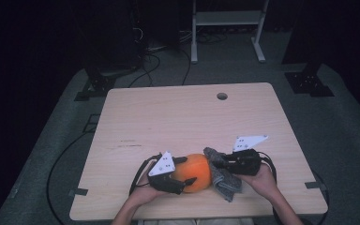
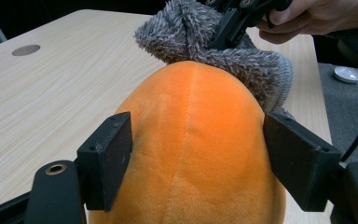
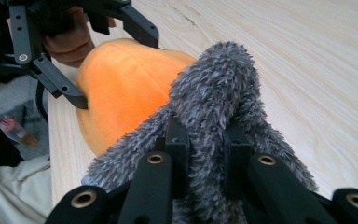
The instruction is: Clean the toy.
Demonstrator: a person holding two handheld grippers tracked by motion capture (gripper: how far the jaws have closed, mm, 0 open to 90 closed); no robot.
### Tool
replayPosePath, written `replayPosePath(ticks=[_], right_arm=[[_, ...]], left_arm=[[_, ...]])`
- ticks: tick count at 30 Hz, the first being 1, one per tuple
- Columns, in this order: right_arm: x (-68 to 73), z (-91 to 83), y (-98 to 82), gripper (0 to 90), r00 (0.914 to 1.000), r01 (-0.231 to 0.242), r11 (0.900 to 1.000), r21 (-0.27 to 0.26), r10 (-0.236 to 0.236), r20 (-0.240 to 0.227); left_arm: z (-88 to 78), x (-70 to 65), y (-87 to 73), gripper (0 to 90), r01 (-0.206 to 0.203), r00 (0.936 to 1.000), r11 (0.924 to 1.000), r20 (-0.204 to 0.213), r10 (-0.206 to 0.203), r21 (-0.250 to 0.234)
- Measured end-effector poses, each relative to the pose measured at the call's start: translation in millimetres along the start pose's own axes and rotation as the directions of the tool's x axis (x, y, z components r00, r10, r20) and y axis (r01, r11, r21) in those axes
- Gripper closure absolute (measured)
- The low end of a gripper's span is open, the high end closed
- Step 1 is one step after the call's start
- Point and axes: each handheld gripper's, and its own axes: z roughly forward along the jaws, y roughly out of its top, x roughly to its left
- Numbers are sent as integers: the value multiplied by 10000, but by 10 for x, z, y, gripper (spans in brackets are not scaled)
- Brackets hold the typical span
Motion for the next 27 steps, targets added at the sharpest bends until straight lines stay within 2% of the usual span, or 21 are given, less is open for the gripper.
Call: replayPosePath(ticks=[1, 3, 5, 8, 10, 12, 14, 16, 17, 18, 21, 23, 24, 26, 27], right_arm=[[-4, -13, 2, 765, 9997, 81, 9999, 96, -83, 227], [-14, -29, -11, 765, 9993, 69, 9999, 118, -73, 353], [0, -49, 2, 765, 9997, 10, 10000, -71, -9, 261], [121, -79, 91, 763, 9991, 406, 9970, -656, -415, -124], [185, -32, 125, 760, 9975, 697, 9961, -548, -701, -61], [130, 2, 77, 762, 9986, 522, 9982, -295, -523, -40], [48, -12, 8, 764, 9994, 197, 9998, -54, -196, 290], [-8, -51, -39, 763, 9982, 2, 9999, 142, -10, 593], [-14, -72, -44, 764, 9982, -39, 10000, 79, 35, 596], [0, -99, -33, 764, 9989, -118, 9998, -179, 126, 461], [157, -122, 102, 760, 9991, 320, 9962, -804, -341, -251], [263, -70, 156, 758, 9965, 770, 9949, -652, -790, -284], [302, -26, 160, 758, 9948, 1007, 9941, -406, -1012, -93], [256, -8, 125, 761, 9966, 821, 9963, -264, -823, -64], [199, -19, 90, 762, 9975, 693, 9975, -121, -691, 159]], left_arm=[[3, -1, 2, 255, -10, 10000, 10000, -22, 10, 25], [14, -17, 7, 259, -163, 9998, 9998, -127, 165, 139], [25, -36, 7, 260, -283, 9995, 9994, -162, 286, 185], [57, -63, 22, 260, -377, 9992, 9992, -139, 379, 158], [60, -81, 25, 260, -441, 9990, 9989, -21, 441, 133], [37, -75, 17, 269, -543, 9985, 9984, 70, 542, 135], [29, -59, 14, 270, -379, 9993, 9992, 79, 378, 99], [33, -63, 16, 270, -400, 9992, 9991, 82, 399, 102], [39, -73, 18, 270, -467, 9989, 9989, 55, 467, 106], [49, -85, 24, 269, -530, 9986, 9985, 38, 529, 119], [88, -119, 39, 271, -647, 9979, 9978, 24, 647, 105], [109, -140, 36, 271, -698, 9975, 9975, -58, 698, 93], [107, -144, 31, 271, -708, 9975, 9975, -42, 708, 84], [96, -145, 23, 273, -663, 9978, 9978, -9, 663, 40], [94, -144, 23, 273, -648, 9979, 9979, -12, 648, 45]])
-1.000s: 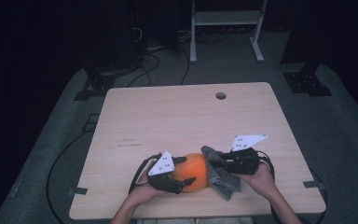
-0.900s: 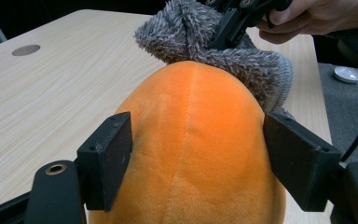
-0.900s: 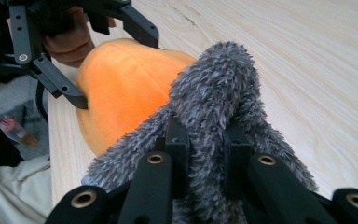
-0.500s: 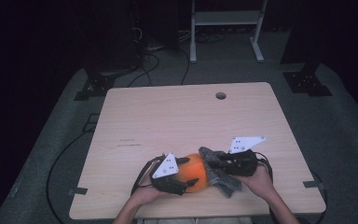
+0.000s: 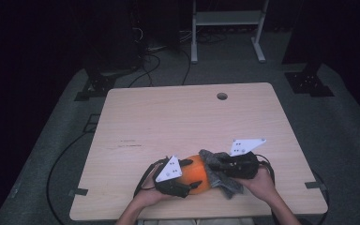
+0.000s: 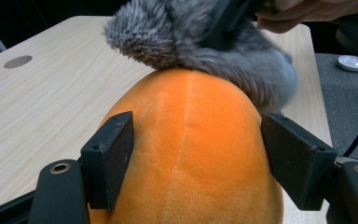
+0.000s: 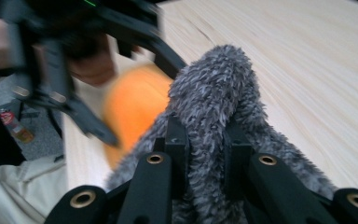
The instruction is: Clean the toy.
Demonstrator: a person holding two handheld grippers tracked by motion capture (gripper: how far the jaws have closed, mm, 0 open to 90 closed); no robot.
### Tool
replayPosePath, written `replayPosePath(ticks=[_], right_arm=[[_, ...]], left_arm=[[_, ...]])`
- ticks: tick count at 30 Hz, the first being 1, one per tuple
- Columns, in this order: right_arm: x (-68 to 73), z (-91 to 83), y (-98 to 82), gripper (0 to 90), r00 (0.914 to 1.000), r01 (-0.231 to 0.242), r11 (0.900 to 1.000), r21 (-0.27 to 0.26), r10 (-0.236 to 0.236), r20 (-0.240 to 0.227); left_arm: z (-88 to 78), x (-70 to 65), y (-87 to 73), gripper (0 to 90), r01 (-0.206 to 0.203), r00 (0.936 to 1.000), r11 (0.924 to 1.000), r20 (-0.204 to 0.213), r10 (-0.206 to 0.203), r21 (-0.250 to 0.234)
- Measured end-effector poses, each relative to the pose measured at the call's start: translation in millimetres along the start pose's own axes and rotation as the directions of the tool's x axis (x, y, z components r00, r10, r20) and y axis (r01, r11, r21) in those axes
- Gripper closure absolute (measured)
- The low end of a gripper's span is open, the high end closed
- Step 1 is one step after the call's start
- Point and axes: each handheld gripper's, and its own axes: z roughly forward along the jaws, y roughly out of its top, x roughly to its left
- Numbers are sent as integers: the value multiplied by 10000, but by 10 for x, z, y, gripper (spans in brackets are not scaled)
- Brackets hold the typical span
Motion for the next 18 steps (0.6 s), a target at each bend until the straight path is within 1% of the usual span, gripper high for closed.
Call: replayPosePath(ticks=[1, 2, 3, 4, 5, 6, 7, 9, 10, 11, 13, 15, 16, 17, 18], right_arm=[[-35, -11, -26, 762, 9999, -89, 9999, 74, 88, 139], [-88, -32, -66, 763, 9991, -394, 9991, 121, 393, 127], [-106, -49, -84, 763, 9987, -500, 9987, 130, 499, 117], [-101, -66, -82, 763, 9986, -522, 9986, 5, 522, 52], [-86, -80, -67, 763, 9985, -534, 9984, -169, 532, -125], [-25, -87, -5, 761, 9971, -346, 9978, -562, 307, -693], [12, -79, 24, 760, 9967, -189, 9979, -627, 139, -804], [72, -48, 66, 758, 9960, 64, 9982, -590, -116, -885], [97, -14, 74, 758, 9962, 174, 9987, -480, -214, -848], [87, 5, 65, 759, 9968, 219, 9990, -387, -248, -761], [33, 16, 30, 761, 9985, 70, 9998, -182, -80, -534], [-37, -5, -25, 761, 10000, -52, 10000, 22, 52, 40], [-68, -22, -52, 761, 9986, -180, 9995, 249, 168, 494], [-75, -34, -61, 762, 9982, -301, 9993, 243, 288, 525], [-63, -60, -58, 762, 9988, -316, 9995, -18, 317, 368]], left_arm=[[-3, 4, 0, 274, 4, 10000, 10000, -4, -4, 15], [-1, 5, 1, 273, 18, 10000, 10000, -14, -18, 3], [2, 4, 3, 273, 27, 10000, 10000, -36, -27, 7], [6, 2, 5, 273, 38, 10000, 10000, -65, -38, 10], [16, 7, 13, 273, 61, 9999, 10000, -83, -61, 8], [22, 7, 17, 273, 76, 9999, 10000, -103, -76, 0], [25, 9, 19, 273, 64, 9999, 10000, -111, -64, 14], [29, 13, 13, 272, 107, 9999, 9999, -97, -108, -32], [27, 11, 10, 272, 124, 9999, 9999, -110, -124, -25], [24, 6, 10, 272, 115, 9998, 9999, -130, -115, -10], [19, 6, 18, 273, 66, 9999, 10000, -149, -66, 55], [21, 7, 26, 272, 125, 9996, 9999, -240, -124, 17], [21, 6, 24, 273, 167, 9995, 9999, -263, -167, -16], [21, 3, 19, 273, 155, 9994, 9999, -294, -156, -22], [22, -1, 19, 273, 120, 9994, 9999, -324, -120, -9]])
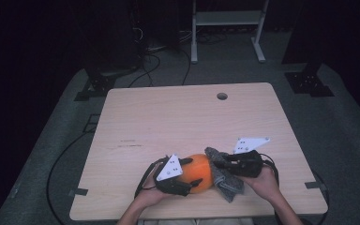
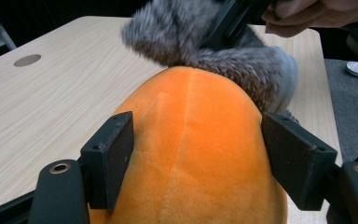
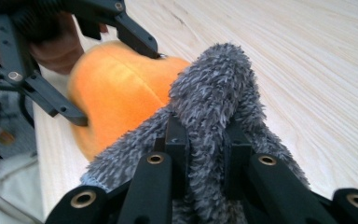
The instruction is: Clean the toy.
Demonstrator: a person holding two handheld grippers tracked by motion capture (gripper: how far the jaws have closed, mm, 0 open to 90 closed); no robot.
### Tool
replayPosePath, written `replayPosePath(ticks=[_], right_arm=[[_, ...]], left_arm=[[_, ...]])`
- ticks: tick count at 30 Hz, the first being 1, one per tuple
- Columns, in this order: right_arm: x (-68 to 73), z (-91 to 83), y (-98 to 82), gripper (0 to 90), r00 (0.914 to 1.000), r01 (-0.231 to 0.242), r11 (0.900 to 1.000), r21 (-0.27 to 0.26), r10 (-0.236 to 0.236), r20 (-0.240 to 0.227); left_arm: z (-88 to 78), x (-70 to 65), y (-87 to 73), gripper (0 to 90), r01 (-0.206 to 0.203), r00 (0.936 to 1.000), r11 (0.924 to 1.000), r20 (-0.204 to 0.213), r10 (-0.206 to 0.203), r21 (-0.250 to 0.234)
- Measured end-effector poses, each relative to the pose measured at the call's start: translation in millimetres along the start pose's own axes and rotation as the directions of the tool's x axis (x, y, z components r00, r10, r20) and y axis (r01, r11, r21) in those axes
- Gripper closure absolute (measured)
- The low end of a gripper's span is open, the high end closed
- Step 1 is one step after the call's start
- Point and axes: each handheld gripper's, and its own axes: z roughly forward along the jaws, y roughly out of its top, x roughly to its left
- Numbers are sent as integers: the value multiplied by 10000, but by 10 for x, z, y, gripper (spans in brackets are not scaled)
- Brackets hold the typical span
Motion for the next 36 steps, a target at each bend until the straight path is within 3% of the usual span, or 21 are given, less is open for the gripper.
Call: replayPosePath(ticks=[3, 5, 8, 9, 12, 13, 15, 19, 21, 25, 27, 29, 31, 34, 36], right_arm=[[92, -22, 72, 761, 9958, 63, 9965, -835, -138, -905], [138, 42, 93, 761, 9963, 431, 9976, -550, -470, -721], [65, 69, 22, 762, 9970, 149, 9992, -372, -176, -750], [47, 56, 11, 762, 9975, 107, 9993, -362, -132, -692], [21, 23, -15, 762, 9993, 91, 9996, -280, -102, -370], [19, 20, -16, 762, 9994, 83, 9996, -269, -93, -342], [36, 19, 9, 762, 9992, 51, 9996, -263, -61, -387], [171, 20, 103, 759, 9919, 322, 9949, -952, -435, -1192], [205, 54, 112, 759, 9928, 585, 9951, -798, -663, -993], [44, 39, 17, 762, 9979, 23, 9983, -580, -61, -644], [-3, 4, -6, 761, 9997, -115, 9987, -490, 103, -242], [-30, -26, -10, 763, 9988, -302, 9979, -574, 280, -402], [38, -49, 28, 763, 9966, -112, 9955, -936, 35, -821], [171, -24, 108, 762, 9889, 280, 9918, -1249, -457, -1415], [194, 21, 113, 761, 9926, 562, 9942, -913, -656, -1026]], left_arm=[[19, -5, 14, 268, 98, 9999, 9999, 61, -97, -69], [12, 3, 33, 227, 254, 9993, 9996, 270, -251, -83], [-52, 65, 37, 182, 866, 9940, 9949, 721, -828, -509], [-64, 91, 33, 175, 1046, 9923, 9926, 723, -1001, -613], [-57, 131, 5, 157, 1171, 9922, 9928, 458, -1159, -242], [-53, 124, -6, 172, 1175, 9924, 9929, 390, -1167, -203], [-33, 85, -7, 242, 812, 9965, 9967, 208, -810, -75], [2, 26, 27, 287, 375, 9992, 9993, 151, -375, 28], [-15, 27, 24, 286, 386, 9990, 9993, 203, -386, 23], [-86, 96, 11, 224, 744, 9925, 9964, 1002, -701, -401], [-64, 70, 10, 241, 459, 9960, 9987, 771, -440, -220], [-43, 45, 10, 291, 217, 9986, 9997, 488, -209, -143], [-25, 44, 21, 318, 215, 9995, 9996, 222, -211, -175], [-1, 45, 38, 325, 398, 9991, 9989, 181, -393, -234], [-25, 50, 38, 292, 424, 9987, 9988, 283, -417, -241]])
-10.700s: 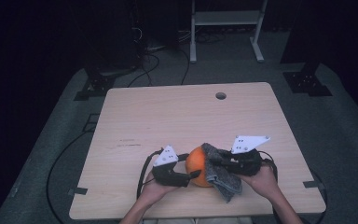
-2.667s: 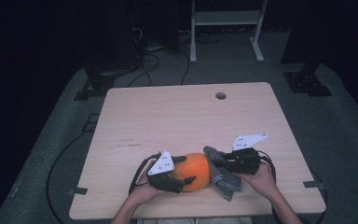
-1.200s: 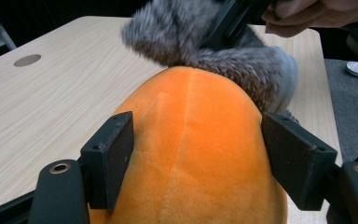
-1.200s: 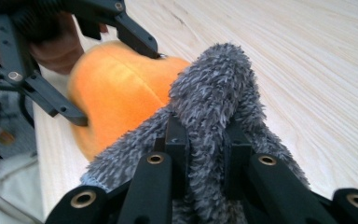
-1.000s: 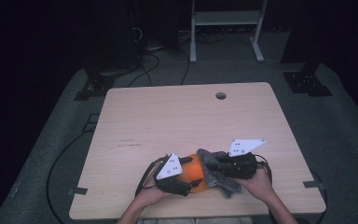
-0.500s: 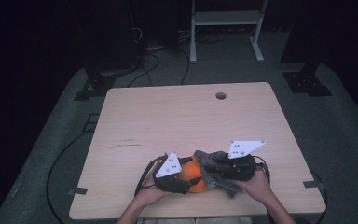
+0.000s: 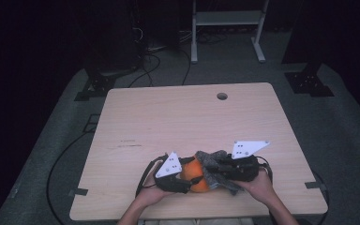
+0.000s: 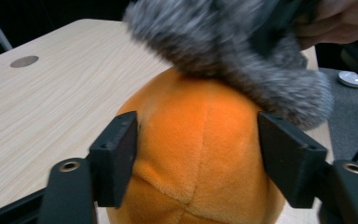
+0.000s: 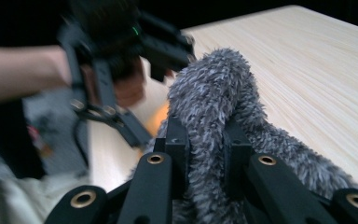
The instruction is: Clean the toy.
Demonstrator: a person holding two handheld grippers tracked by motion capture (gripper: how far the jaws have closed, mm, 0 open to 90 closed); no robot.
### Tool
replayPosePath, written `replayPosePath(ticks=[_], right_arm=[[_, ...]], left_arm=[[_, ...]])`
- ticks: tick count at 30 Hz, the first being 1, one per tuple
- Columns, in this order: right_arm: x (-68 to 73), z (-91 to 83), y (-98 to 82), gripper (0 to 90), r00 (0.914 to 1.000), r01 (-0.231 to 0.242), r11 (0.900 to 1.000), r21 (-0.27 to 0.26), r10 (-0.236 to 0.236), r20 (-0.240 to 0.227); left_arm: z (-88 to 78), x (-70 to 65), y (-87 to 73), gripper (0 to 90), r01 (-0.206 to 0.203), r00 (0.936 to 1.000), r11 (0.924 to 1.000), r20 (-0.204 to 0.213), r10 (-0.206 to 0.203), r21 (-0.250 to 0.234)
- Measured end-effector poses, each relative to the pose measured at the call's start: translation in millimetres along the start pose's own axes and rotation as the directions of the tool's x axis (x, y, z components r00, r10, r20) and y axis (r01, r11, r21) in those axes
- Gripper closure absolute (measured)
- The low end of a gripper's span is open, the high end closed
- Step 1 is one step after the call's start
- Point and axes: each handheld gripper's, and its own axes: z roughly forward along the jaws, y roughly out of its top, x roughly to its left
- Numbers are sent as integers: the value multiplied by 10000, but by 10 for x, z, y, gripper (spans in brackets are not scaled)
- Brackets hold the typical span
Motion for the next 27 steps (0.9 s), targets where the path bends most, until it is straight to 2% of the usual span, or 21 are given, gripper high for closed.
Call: replayPosePath(ticks=[1, 3, 6, 9, 11, 12, 13, 14, 15, 17, 18, 19, 21, 24, 25, 27], right_arm=[[-24, 2, -13, 761, 9999, -131, 9999, 26, 131, 105], [-113, -31, -60, 761, 9978, -535, 9986, 9, 534, 394], [-194, -71, -102, 761, 9919, -847, 9964, 88, 834, 960], [-205, -89, -110, 765, 9918, -999, 9950, -11, 997, 796], [-109, -77, -48, 764, 9975, -710, 9971, -289, 711, 13], [-43, -49, -12, 763, 9990, -436, 9985, -318, 431, -141], [-3, -23, 10, 763, 9998, -182, 9995, -255, 180, -95], [22, 7, 26, 763, 10000, -8, 9999, -104, 8, 55], [10, 12, 22, 764, 9999, -90, 9999, -102, 91, 90], [-80, -7, -18, 764, 9988, -334, 9994, -91, 337, 352], [-127, -31, -46, 764, 9973, -607, 9979, -224, 616, 401], [-168, -56, -70, 764, 9950, -868, 9954, -407, 887, 467], [-205, -88, -92, 764, 9915, -1087, 9924, -574, 1124, 658], [-131, -67, -69, 766, 9938, -883, 9946, -542, 917, 635], [-98, -68, -55, 765, 9956, -796, 9951, -586, 823, 455], [-29, -66, -15, 764, 9984, -570, 9953, -787, 570, -30]], left_arm=[[-25, 15, -8, 262, 254, 9995, 9996, 192, -251, -130], [-22, 23, -23, 212, 246, 9995, 9997, 180, -245, -46], [1, 18, -24, 254, 159, 9999, 9998, 12, -159, 121], [13, 10, -14, 304, 28, 10000, 9999, -85, -27, 157], [26, -6, 5, 326, -61, 9999, 9999, -140, 62, 89], [29, -8, 16, 323, -72, 9999, 9999, -127, 74, 120], [22, -5, 25, 307, -45, 10000, 9999, -58, 46, 162], [9, 5, 22, 275, 31, 10000, 9999, -9, -31, 147], [-11, 29, 13, 243, 248, 9996, 9997, 99, -248, 64], [-43, 83, -8, 166, 787, 9958, 9968, 457, -791, 104], [-40, 98, -17, 145, 919, 9953, 9956, 296, -924, 184], [-9, 115, -32, 125, 1062, 9942, 9929, 96, -1068, 544], [71, 112, -70, 114, 1260, 9914, 9881, 237, -1285, 884], [79, 65, -45, 213, 676, 9977, 9938, -142, -666, 878], [60, 58, -43, 262, 578, 9980, 9953, -310, -555, 782], [46, 55, -47, 338, 585, 9979, 9959, -316, -565, 686]])
